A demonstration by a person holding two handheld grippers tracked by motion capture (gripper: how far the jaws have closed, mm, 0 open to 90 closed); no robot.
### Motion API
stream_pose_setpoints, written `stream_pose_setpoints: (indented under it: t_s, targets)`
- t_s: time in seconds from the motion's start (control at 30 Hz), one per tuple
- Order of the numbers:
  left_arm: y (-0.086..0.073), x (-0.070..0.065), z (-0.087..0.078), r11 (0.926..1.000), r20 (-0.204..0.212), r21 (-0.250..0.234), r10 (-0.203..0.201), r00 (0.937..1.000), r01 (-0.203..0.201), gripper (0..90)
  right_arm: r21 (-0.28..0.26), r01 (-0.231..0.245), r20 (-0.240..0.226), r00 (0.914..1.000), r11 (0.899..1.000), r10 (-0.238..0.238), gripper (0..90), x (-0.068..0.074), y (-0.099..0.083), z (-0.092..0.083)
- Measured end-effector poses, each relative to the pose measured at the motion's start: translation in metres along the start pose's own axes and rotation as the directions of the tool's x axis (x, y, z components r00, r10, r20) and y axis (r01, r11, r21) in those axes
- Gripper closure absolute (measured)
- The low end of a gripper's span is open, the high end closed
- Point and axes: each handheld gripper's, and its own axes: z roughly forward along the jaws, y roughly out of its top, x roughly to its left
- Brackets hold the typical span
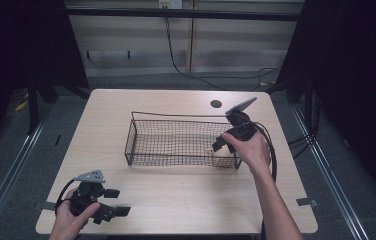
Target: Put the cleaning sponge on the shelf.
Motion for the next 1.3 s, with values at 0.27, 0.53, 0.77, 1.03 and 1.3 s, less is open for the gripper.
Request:
stream_pose_setpoints:
  t_s: [0.27,0.53,0.77,1.03,1.3]
  targets:
    - [0.0,-0.001,0.001,1.0,-0.001,0.001,0.0,1.0,0.0,17.7,-0.019,0.062,-0.027,0.9977,0.998,-0.062,25.5,0.014,-0.015,-0.002]
    - [0.0,0.0,0.0,1.0,-0.002,0.001,-0.006,1.0,0.006,19.6,-0.044,0.107,-0.015,0.9941,0.993,-0.108,24.6,0.02,-0.03,-0.003]
    - [0.0,-0.001,0.001,1.0,-0.001,0.0,0.0,1.0,0.0,18.8,-0.054,0.133,-0.027,0.9905,0.99,-0.135,24.6,0.022,-0.048,0.0]
    - [0.0,-0.001,0.001,1.0,-0.001,0.003,-0.002,1.0,0.002,18.8,-0.092,0.179,-0.032,0.9826,0.98,-0.183,26.5,0.031,-0.072,0.007]
    - [-0.001,-0.001,0.002,1.0,-0.004,0.002,-0.001,1.0,0.001,18.8,-0.112,0.182,-0.062,0.98,0.977,-0.189,30.8,0.031,-0.097,0.019]
